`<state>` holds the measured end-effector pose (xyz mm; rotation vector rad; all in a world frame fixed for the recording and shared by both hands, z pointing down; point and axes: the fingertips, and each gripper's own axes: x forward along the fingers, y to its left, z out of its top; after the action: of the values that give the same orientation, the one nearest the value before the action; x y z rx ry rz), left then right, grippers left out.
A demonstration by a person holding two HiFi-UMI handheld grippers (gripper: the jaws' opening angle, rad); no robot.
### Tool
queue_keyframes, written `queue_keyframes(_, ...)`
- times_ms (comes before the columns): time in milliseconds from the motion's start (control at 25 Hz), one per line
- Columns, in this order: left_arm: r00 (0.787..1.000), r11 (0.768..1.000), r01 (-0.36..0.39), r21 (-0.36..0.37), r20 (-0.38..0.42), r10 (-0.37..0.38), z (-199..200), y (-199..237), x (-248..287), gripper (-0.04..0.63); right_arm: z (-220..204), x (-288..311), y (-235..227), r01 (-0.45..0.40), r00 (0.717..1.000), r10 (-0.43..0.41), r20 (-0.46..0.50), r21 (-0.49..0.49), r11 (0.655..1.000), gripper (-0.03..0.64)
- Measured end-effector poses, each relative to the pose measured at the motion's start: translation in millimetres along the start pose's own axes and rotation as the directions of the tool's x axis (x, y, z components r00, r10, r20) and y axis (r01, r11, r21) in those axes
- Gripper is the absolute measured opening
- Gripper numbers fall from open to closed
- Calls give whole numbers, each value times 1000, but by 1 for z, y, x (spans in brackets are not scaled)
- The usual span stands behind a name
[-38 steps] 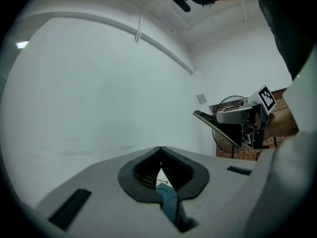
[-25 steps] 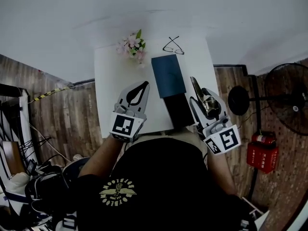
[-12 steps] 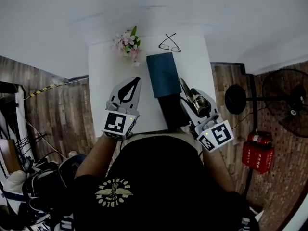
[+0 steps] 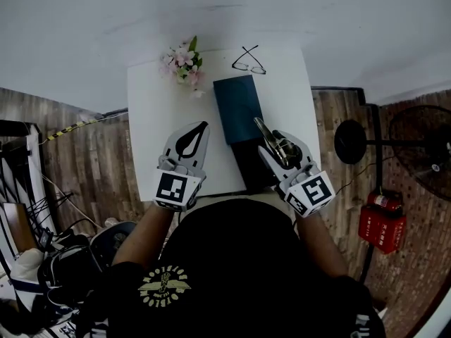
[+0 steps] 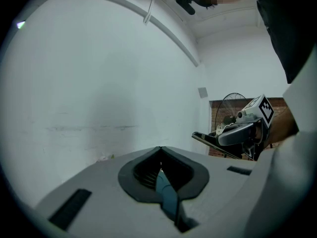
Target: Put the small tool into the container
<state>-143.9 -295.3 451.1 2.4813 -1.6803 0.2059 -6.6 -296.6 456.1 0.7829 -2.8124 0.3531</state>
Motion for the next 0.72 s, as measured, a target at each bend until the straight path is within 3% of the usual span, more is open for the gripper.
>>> queue_keyframes(240, 999, 999, -11, -31, -36, 10, -20, -4, -3, 8, -52, 4, -2, -3, 996, 6, -85, 35, 999, 189)
queue_keyframes(720, 999, 1000, 17, -22, -46, -18, -37, -14, 3, 8, -136, 10, 2, -6, 978, 35, -207, 138, 990, 189)
